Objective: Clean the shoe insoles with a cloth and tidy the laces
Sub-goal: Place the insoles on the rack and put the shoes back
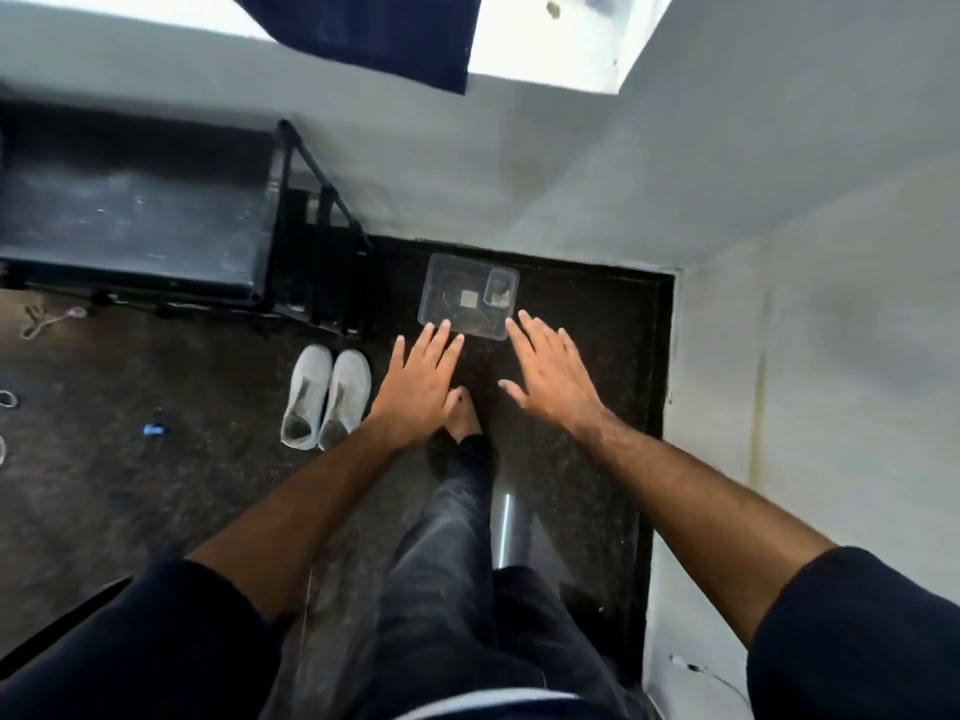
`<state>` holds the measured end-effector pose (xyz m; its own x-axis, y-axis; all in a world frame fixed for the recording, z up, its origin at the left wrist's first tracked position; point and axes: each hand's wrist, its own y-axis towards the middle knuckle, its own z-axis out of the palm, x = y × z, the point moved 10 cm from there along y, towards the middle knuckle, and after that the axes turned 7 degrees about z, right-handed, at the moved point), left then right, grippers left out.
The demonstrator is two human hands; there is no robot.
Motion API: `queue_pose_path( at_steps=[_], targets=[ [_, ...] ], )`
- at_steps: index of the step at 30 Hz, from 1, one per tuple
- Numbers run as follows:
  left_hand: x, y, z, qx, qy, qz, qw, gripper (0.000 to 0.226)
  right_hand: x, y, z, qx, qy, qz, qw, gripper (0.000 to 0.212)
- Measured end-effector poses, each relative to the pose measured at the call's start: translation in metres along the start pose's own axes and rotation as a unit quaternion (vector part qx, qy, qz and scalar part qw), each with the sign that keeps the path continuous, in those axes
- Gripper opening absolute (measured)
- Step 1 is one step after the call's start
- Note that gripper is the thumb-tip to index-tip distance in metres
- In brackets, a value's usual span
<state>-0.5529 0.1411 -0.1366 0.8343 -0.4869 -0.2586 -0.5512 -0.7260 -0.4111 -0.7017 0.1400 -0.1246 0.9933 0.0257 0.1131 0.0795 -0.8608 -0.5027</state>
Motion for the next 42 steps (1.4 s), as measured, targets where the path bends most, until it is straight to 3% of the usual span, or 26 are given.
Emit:
queue_pose_path(
  at_steps=[7, 16, 27, 34, 42],
  targets=[
    [-0.008, -0.128, -0.031, -0.013, -0.023, -0.051, 0.998, 0.077, 0.056, -0.095, -0.03, -0.055, 0.033, 0.003, 0.998, 0.087],
    [0.018, -0.256, -0.064, -0.036, -0.042, -0.07, 0.996, 0.076, 0.136, -0.178, -0.036, -0.068, 0.065, -0.021, 0.995, 0.084],
    [0.165, -0.328, -0.065, -0.06, -0.109, -0.098, 0.987, 0.073, 0.269, -0.145, -0.005, -0.023, 0.064, -0.029, 0.997, 0.081],
    [0.278, -0.353, -0.047, -0.018, -0.127, -0.052, 0.99, 0.068, 0.362, -0.118, 0.035, 0.007, 0.112, 0.04, 0.993, 0.079],
    [0.347, -0.344, -0.003, 0.039, -0.151, -0.037, 0.987, 0.068, 0.427, -0.089, 0.077, 0.028, 0.203, 0.104, 0.973, 0.075]
  ],
)
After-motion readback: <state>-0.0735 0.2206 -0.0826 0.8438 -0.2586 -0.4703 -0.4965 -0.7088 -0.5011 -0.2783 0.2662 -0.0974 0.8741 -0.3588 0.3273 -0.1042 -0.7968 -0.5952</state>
